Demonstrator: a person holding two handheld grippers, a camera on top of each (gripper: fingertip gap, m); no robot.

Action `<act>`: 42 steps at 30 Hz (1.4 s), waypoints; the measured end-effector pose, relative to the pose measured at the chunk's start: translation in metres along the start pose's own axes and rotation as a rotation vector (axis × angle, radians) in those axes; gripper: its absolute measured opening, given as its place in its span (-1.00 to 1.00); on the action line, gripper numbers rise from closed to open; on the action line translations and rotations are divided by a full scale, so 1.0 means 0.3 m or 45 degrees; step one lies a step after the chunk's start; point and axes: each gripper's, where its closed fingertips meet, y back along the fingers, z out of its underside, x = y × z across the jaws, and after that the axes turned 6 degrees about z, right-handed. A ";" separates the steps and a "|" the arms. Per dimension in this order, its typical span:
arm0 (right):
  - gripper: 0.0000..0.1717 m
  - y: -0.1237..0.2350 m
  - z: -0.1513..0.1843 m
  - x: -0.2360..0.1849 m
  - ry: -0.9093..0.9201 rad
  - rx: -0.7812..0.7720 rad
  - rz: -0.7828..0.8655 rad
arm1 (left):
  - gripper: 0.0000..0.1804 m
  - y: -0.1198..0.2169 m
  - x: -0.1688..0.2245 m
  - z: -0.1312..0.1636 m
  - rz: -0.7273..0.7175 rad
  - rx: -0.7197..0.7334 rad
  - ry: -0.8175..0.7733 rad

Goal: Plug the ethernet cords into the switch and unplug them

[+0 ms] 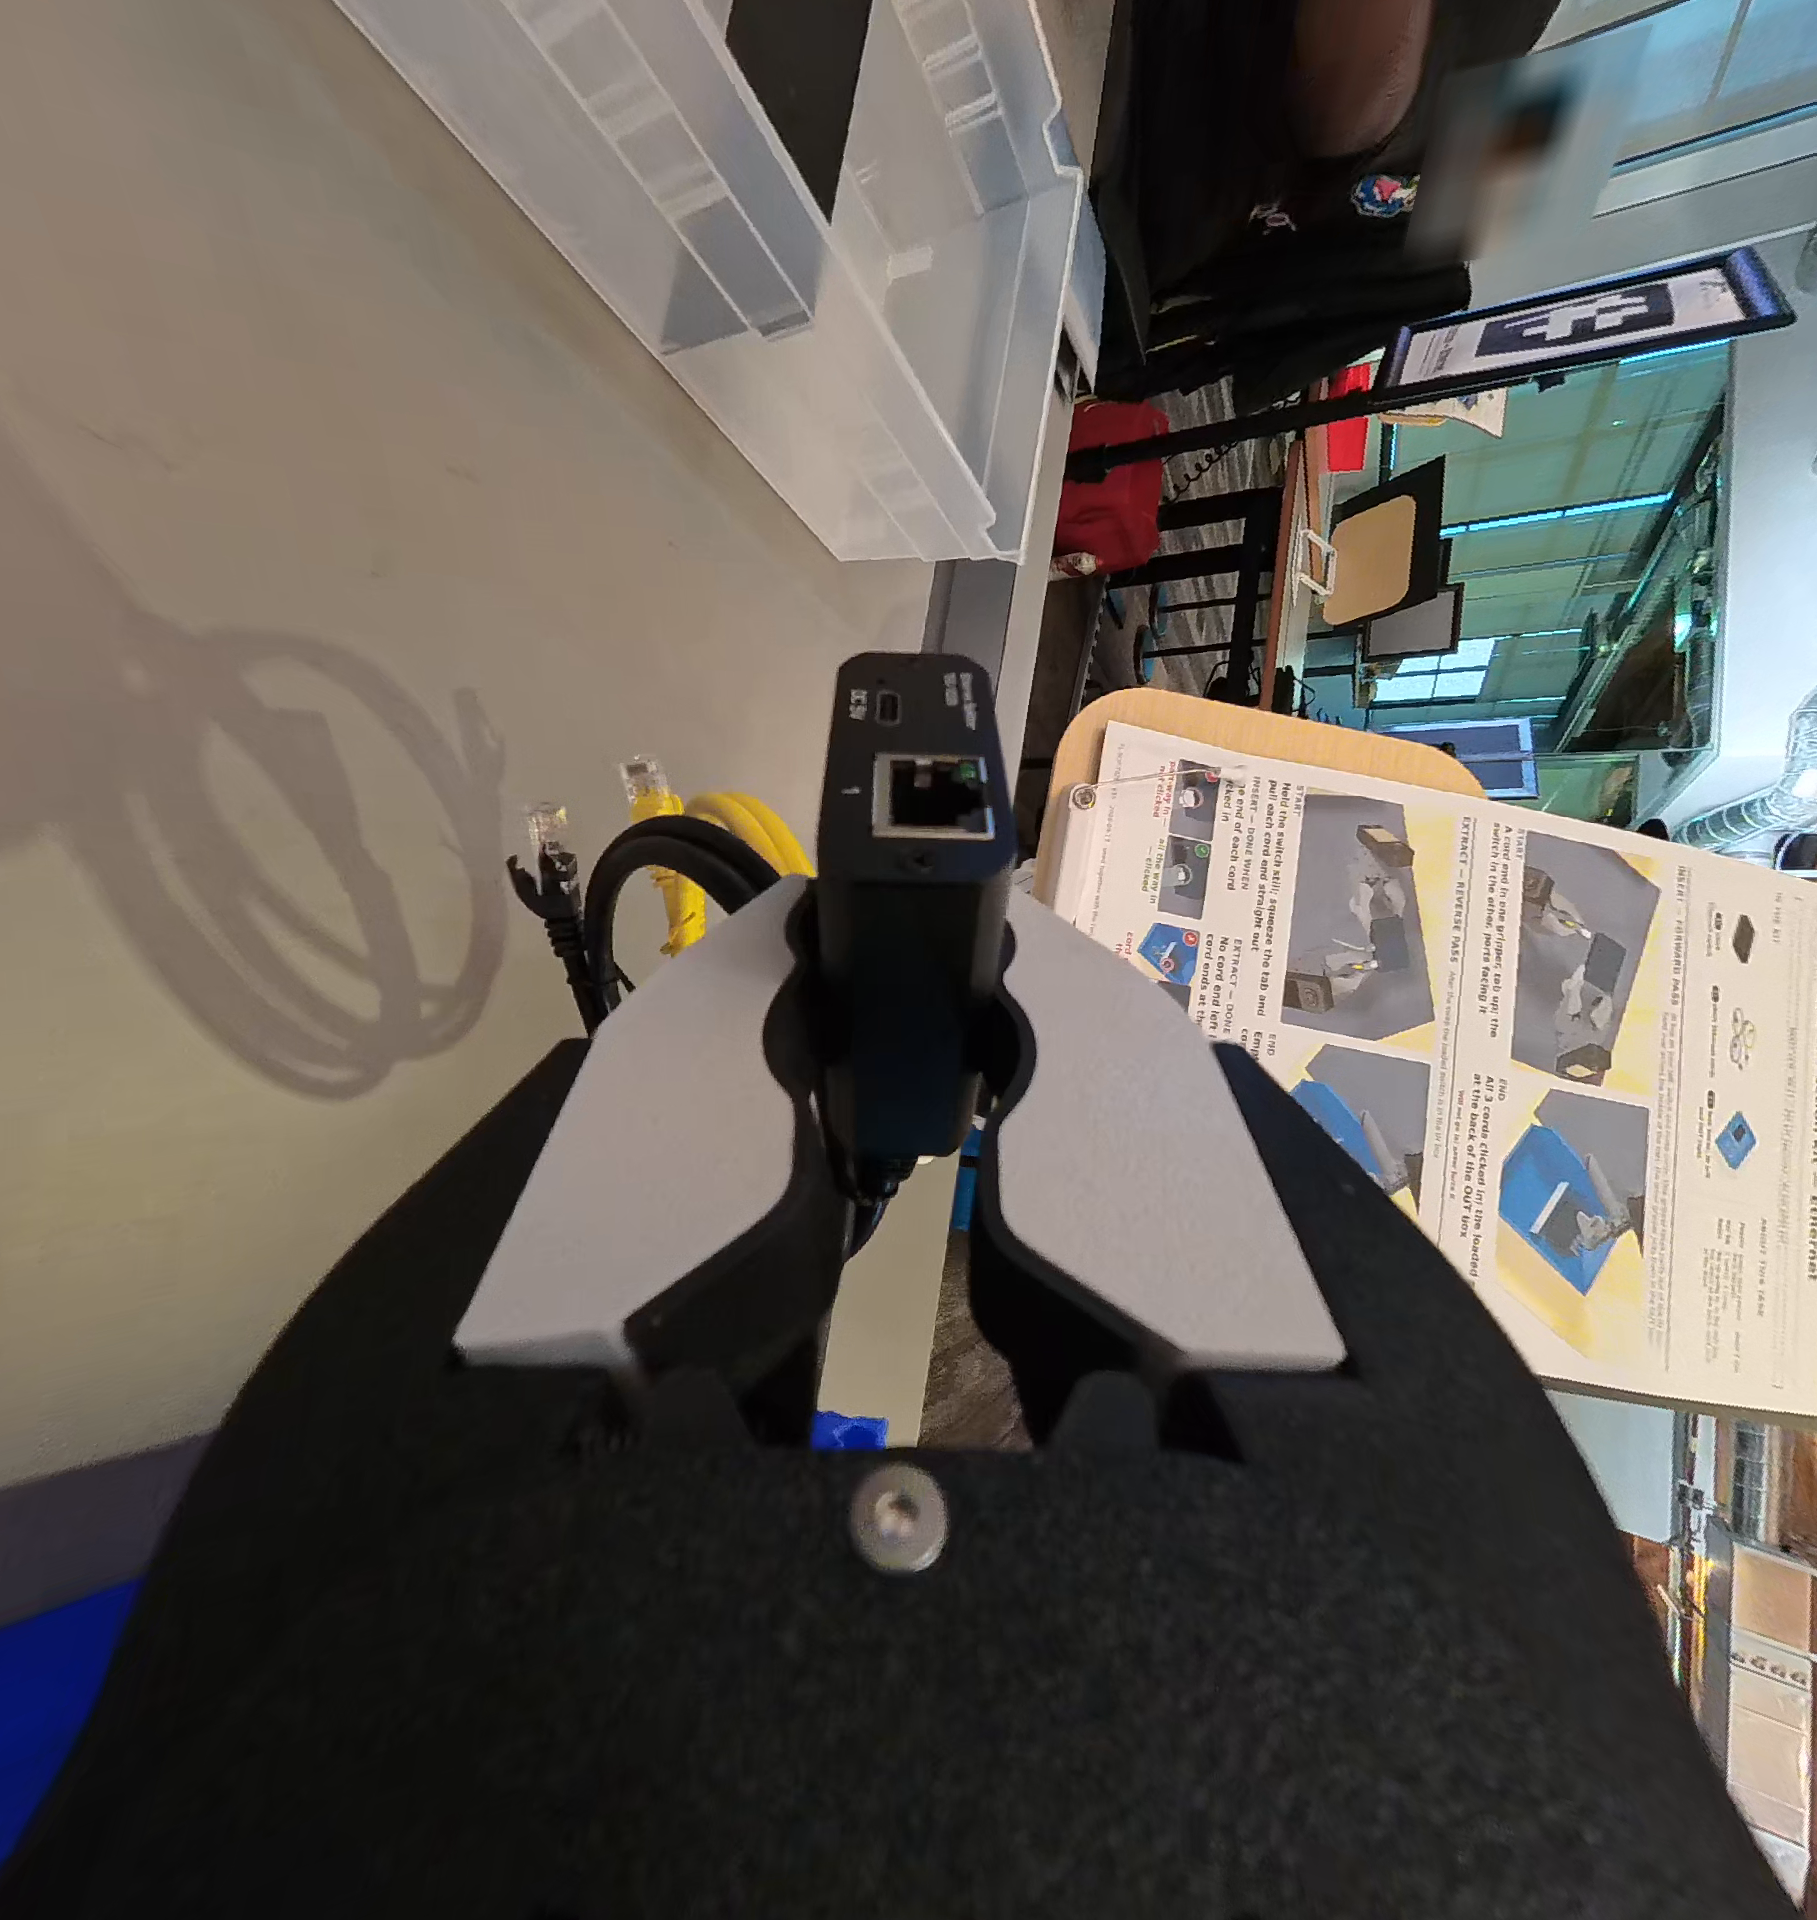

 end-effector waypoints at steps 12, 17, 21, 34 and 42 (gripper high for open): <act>-0.71 0.009 0.005 0.009 0.012 -0.018 0.007 | -0.94 -0.281 0.021 0.586 -0.161 -1.057 -0.216; -0.71 0.013 0.009 0.012 0.019 -0.031 0.009 | -0.94 -0.320 0.011 0.649 -0.132 -1.104 -0.218; -0.71 0.016 0.010 0.014 0.014 -0.029 0.007 | -0.93 -0.343 0.009 0.665 -0.115 -1.051 -0.211; -0.70 -0.003 0.024 -0.009 0.016 -0.052 -0.033 | -0.48 -0.232 -0.241 0.507 -0.668 -0.410 0.140; -0.71 -0.016 0.025 -0.032 0.033 -0.066 -0.063 | -0.54 -0.244 -0.368 0.596 -1.046 -0.601 0.145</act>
